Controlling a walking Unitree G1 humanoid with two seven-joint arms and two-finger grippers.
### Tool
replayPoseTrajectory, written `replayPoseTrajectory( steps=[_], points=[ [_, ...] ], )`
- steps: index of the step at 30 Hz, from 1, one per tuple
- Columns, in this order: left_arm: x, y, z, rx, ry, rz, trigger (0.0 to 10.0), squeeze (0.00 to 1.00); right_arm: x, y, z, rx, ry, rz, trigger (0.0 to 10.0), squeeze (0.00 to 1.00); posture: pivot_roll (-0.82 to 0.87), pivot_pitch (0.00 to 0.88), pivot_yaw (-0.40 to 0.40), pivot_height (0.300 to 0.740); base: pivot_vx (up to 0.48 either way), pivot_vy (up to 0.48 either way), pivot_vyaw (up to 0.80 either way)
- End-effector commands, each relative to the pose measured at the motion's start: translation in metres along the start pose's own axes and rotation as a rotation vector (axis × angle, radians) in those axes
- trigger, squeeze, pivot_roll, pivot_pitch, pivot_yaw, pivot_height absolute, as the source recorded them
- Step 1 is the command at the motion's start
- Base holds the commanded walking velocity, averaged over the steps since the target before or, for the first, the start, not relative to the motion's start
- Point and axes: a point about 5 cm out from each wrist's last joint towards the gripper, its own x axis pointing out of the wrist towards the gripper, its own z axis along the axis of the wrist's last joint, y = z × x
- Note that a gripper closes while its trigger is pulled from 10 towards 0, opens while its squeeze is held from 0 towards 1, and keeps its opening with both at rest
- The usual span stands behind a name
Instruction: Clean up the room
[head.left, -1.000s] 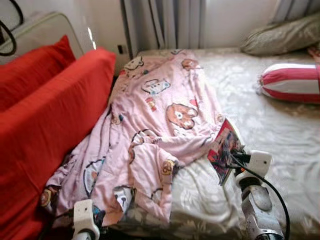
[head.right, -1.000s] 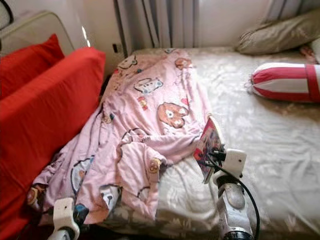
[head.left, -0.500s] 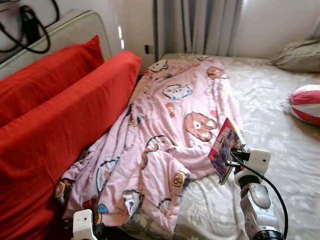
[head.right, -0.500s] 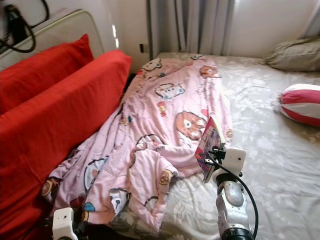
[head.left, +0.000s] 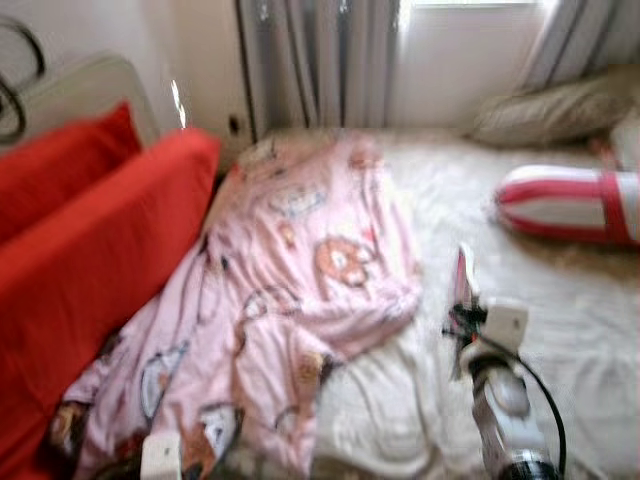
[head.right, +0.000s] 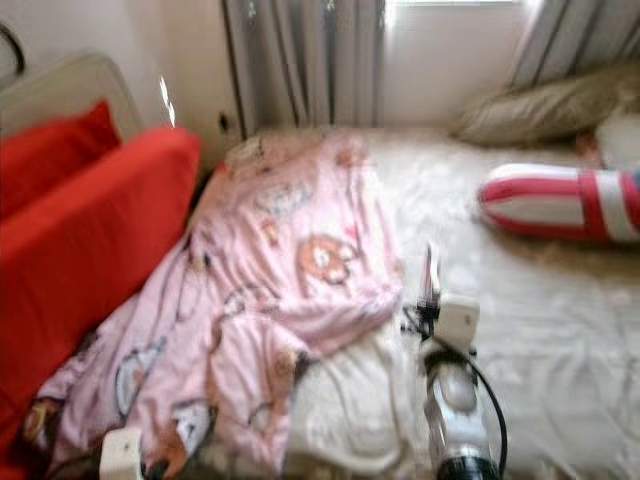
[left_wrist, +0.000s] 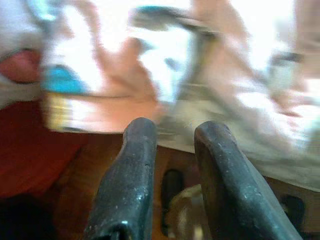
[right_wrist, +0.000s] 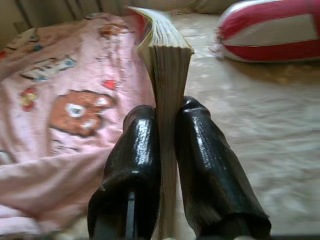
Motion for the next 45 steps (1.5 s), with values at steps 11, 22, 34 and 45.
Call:
replayPoseTrajectory(
  steps=[11, 22, 34, 45],
  points=[
    [-0.0016, -0.0045, -0.0079, 0.008, 0.031, -0.015, 10.0, 0.0, 0.0035, -0.0021, 0.0083, 0.016, -0.045, -0.023, 10.0, 0.0, 0.03, 0.0, 0.054, 0.734, 0.0, -0.48, 0.0],
    [-0.0012, -0.004, -0.0067, 0.007, 0.028, -0.013, 10.0, 0.0, 0.0042, -0.0024, 0.0082, 0.015, -0.042, -0.033, 10.0, 0.0, 0.04, 0.0, 0.055, 0.734, 0.0, -0.48, 0.0],
    [-0.0013, -0.0049, -0.0077, -0.005, 0.03, -0.01, 10.0, 0.0, 0.0057, -0.0029, 0.009, 0.017, -0.042, -0.035, 10.0, 0.0, 0.04, 0.0, 0.049, 0.734, 0.0, -0.48, 0.0],
    [-0.0007, -0.0051, -0.0056, -0.022, 0.021, -0.008, 10.0, 0.0, 0.006, -0.0027, 0.0083, 0.018, -0.037, -0.032, 10.0, 0.0, 0.03, 0.0, 0.047, 0.734, 0.0, 0.0, 0.0]
  ],
)
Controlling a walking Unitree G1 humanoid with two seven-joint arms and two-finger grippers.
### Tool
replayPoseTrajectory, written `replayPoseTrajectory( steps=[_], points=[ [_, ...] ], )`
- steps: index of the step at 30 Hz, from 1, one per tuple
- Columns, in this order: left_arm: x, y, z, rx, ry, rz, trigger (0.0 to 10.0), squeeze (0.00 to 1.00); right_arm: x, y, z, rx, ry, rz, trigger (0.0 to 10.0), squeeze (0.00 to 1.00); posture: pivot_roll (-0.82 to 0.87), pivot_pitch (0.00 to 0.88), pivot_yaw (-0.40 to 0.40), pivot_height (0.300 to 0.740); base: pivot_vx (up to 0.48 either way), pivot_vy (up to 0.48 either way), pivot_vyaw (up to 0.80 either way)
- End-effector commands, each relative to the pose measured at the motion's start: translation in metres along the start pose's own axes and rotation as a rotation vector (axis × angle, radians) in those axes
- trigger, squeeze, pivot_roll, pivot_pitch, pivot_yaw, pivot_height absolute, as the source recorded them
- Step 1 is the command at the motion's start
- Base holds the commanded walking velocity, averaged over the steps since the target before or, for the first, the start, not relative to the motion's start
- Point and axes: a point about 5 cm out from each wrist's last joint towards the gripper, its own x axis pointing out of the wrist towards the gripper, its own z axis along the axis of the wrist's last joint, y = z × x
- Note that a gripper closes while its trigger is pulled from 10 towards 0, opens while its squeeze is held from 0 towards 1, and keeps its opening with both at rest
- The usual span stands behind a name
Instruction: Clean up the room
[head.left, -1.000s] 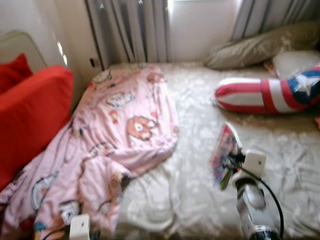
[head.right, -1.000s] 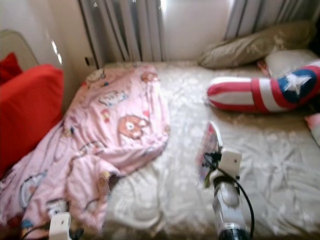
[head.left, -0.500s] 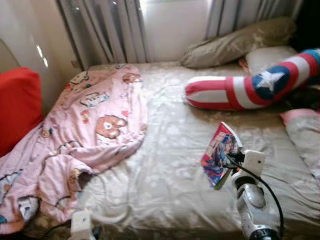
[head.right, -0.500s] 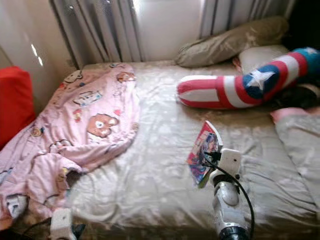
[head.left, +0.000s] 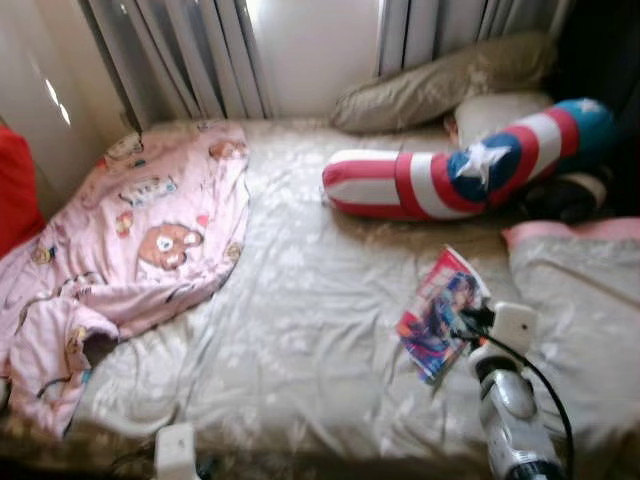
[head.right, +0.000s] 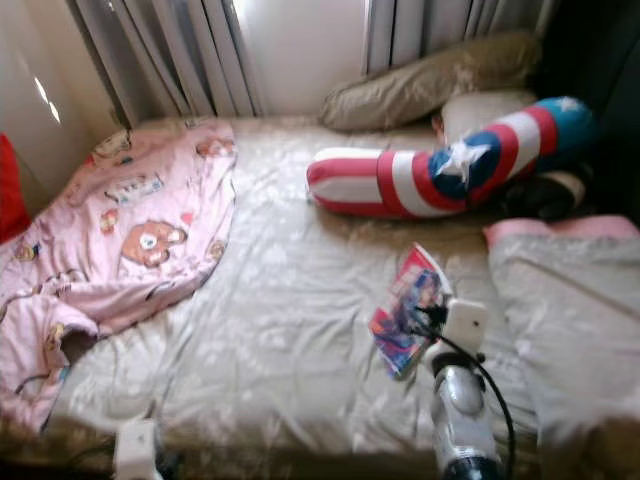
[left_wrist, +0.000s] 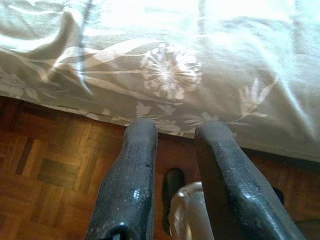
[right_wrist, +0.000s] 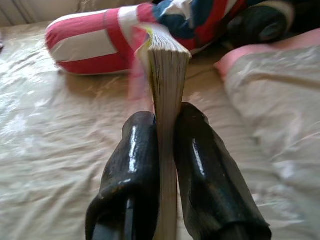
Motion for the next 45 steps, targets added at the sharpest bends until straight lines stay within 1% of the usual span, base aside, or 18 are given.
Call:
replayPoseTrajectory(
  steps=[1, 9, 16, 38, 45],
  points=[
    [-0.0027, 0.0111, -0.0042, -0.003, 0.019, 0.031, 10.0, 0.0, 0.0039, 0.0097, 0.01, 0.015, -0.046, 0.023, 10.0, 0.0, 0.03, 0.0, 0.047, 0.734, 0.0, 0.0, 0.0],
    [-0.0028, 0.0112, -0.0046, -0.005, 0.02, 0.033, 10.0, 0.0, 0.0039, 0.0109, 0.0093, 0.018, -0.044, 0.031, 10.0, 0.0, 0.03, 0.0, 0.047, 0.734, 0.0, 0.0, 0.0],
    [-0.0027, 0.0104, -0.0047, -0.01, 0.02, 0.032, 10.0, 0.0, 0.003, 0.0156, 0.0056, 0.024, -0.023, 0.063, 10.0, 0.0, 0.04, 0.0, 0.045, 0.734, 0.0, 0.0, 0.0],
    [-0.0033, 0.0085, -0.0071, -0.008, 0.024, 0.029, 10.0, 0.0, 0.0026, 0.0163, 0.0034, 0.023, -0.01, 0.067, 10.0, 0.0, 0.04, 0.0, 0.037, 0.734, 0.0, 0.0, 0.0],
    [-0.0034, 0.0075, -0.0076, -0.008, 0.024, 0.026, 10.0, 0.0, 0.0031, 0.0169, 0.0057, 0.028, -0.024, 0.07, 10.0, 0.0, 0.03, 0.0, 0.035, 0.734, 0.248, 0.0, 0.0]
  ],
)
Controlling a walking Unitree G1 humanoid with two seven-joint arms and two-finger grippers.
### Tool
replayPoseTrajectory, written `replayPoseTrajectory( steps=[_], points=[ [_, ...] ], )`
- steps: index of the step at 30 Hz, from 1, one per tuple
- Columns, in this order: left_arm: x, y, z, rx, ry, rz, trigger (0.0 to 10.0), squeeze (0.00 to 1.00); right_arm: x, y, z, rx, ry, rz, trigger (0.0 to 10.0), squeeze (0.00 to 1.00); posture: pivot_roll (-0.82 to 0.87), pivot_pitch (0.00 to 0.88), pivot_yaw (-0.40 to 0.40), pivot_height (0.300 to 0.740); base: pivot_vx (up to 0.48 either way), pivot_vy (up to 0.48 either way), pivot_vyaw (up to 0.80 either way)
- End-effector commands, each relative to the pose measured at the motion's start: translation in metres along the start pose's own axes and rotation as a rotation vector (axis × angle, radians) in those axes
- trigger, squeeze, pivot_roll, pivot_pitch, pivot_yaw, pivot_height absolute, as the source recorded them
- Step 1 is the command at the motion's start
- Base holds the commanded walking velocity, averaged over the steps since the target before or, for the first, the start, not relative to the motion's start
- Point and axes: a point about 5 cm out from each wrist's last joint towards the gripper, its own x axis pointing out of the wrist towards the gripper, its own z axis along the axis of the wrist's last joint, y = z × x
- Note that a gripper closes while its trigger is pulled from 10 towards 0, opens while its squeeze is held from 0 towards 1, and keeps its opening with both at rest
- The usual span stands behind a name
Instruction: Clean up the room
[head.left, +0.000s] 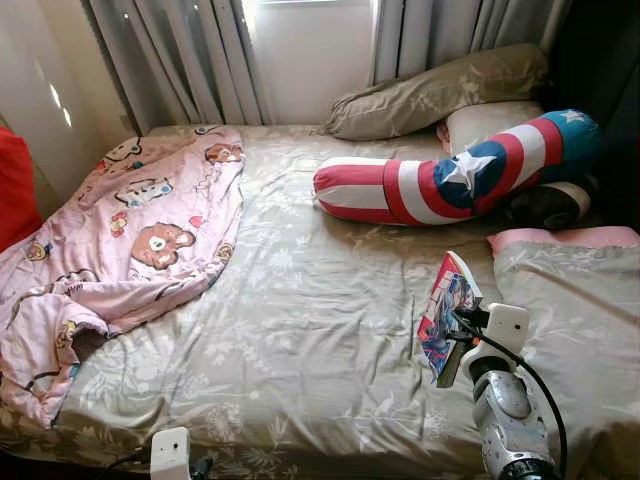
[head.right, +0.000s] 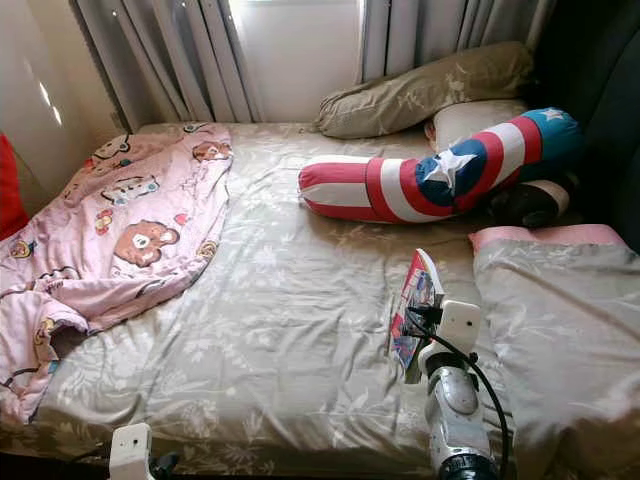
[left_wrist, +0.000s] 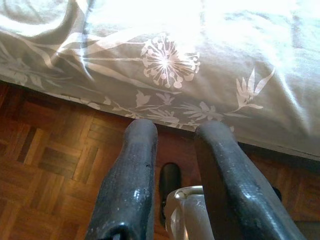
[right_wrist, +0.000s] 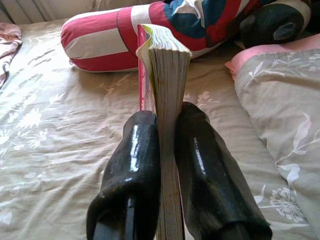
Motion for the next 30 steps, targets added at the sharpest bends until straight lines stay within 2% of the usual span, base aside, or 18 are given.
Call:
replayPoseTrajectory(
  steps=[1, 11, 21, 30],
  points=[
    [-0.0013, 0.0017, -0.0038, 0.007, 0.015, 0.005, 10.0, 0.0, 0.0044, 0.0058, 0.0096, 0.01, -0.039, 0.02, 10.0, 0.0, 0.03, 0.0, 0.035, 0.734, 0.247, 0.0, 0.0],
    [-0.0017, 0.0009, -0.0053, 0.012, 0.018, 0.002, 10.0, 0.0, 0.0046, 0.0052, 0.009, 0.01, -0.034, 0.018, 10.0, 0.0, 0.03, 0.0, 0.035, 0.734, 0.253, 0.0, 0.0],
    [-0.0019, 0.0004, -0.0055, 0.02, 0.012, 0.005, 10.0, 0.0, 0.0035, 0.0124, 0.0115, 0.034, -0.064, 0.066, 10.0, 0.0, 0.02, 0.0, 0.038, 0.734, 0.0, 0.0, 0.0],
    [-0.002, -0.0009, -0.0061, 0.016, 0.011, 0.004, 10.0, 0.0, 0.0028, 0.0116, 0.0109, 0.044, -0.065, 0.058, 10.0, 0.0, 0.02, 0.0, 0.036, 0.734, 0.0, 0.0, 0.0]
  ],
)
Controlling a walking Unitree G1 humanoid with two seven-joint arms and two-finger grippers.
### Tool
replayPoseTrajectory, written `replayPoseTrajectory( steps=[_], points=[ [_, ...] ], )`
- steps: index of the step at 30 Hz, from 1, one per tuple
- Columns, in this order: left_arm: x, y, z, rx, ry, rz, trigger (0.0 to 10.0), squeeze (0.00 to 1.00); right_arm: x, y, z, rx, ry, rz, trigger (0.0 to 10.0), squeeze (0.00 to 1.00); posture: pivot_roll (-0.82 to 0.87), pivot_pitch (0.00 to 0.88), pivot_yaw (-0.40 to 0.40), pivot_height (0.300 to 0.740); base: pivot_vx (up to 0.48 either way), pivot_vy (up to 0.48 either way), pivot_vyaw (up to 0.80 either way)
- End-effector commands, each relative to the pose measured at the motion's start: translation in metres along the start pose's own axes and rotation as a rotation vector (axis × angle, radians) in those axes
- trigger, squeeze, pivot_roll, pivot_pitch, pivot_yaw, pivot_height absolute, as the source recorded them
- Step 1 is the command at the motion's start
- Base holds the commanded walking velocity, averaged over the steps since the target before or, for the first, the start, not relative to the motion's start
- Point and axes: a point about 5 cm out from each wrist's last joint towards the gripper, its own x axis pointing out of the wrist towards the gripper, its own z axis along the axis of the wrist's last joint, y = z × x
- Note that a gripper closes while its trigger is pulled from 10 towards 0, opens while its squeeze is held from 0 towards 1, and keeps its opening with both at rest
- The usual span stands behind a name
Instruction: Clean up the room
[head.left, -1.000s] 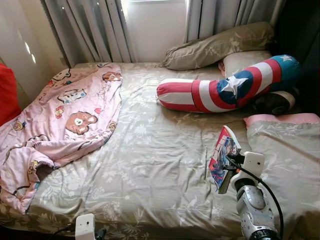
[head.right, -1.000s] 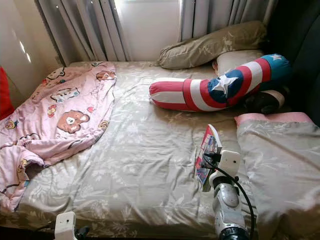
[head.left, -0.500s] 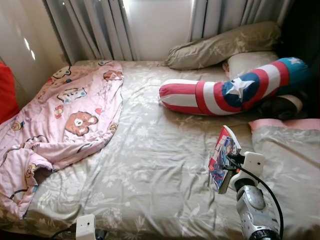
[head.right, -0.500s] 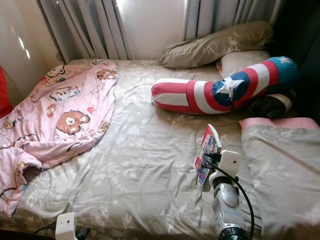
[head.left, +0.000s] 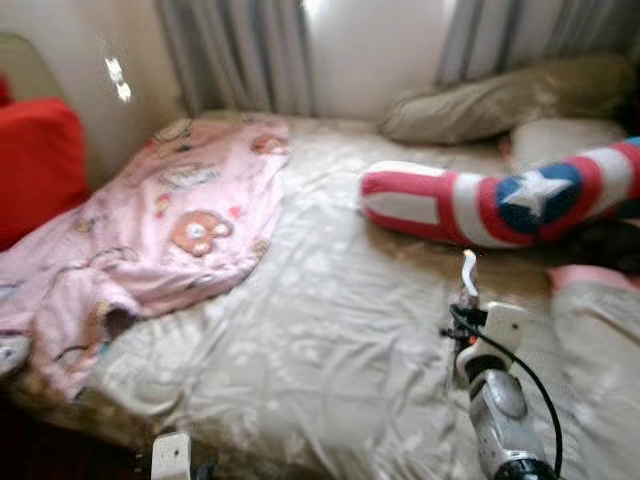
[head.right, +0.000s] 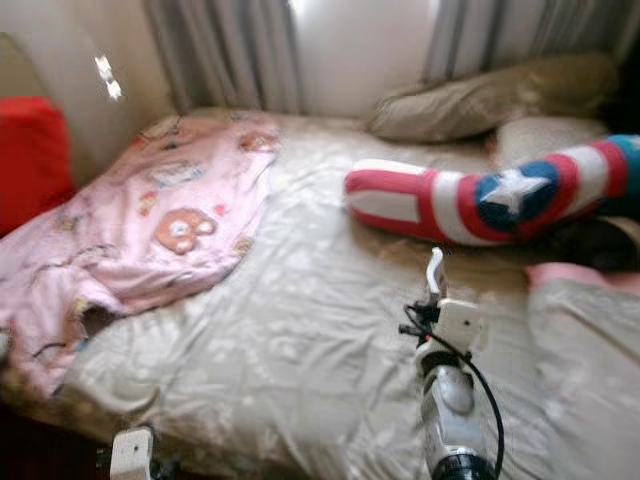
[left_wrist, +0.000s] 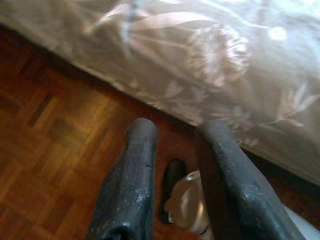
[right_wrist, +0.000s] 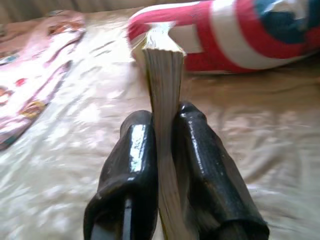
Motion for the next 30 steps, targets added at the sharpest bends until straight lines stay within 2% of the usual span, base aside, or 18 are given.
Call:
replayPoseTrajectory(
  steps=[1, 10, 19, 30],
  points=[
    [0.001, -0.001, 0.002, 0.017, 0.0, -0.002, 10.0, 0.0, 0.003, 0.002, 0.012, 0.006, -0.055, 0.012, 10.0, 0.0, 0.03, 0.0, 0.036, 0.734, 0.0, 0.0, 0.0],
    [0.002, -0.003, 0.005, 0.015, -0.018, -0.006, 10.0, 0.0, 0.004, 0.003, 0.013, 0.019, -0.057, 0.013, 10.0, 0.0, 0.03, 0.0, 0.034, 0.734, 0.0, 0.0, 0.0],
    [0.006, -0.008, 0.018, 0.012, -0.068, -0.027, 10.0, 0.0, 0.004, -0.006, 0.011, 0.009, -0.037, -0.048, 10.0, 0.0, 0.03, 0.0, 0.034, 0.734, 0.0, 0.0, 0.0],
    [0.005, -0.009, 0.013, 0.013, -0.048, -0.027, 10.0, 0.0, 0.004, -0.004, 0.009, 0.016, -0.024, -0.042, 10.0, 0.0, 0.03, 0.0, 0.037, 0.734, 0.0, 0.0, -0.64]
  ],
)
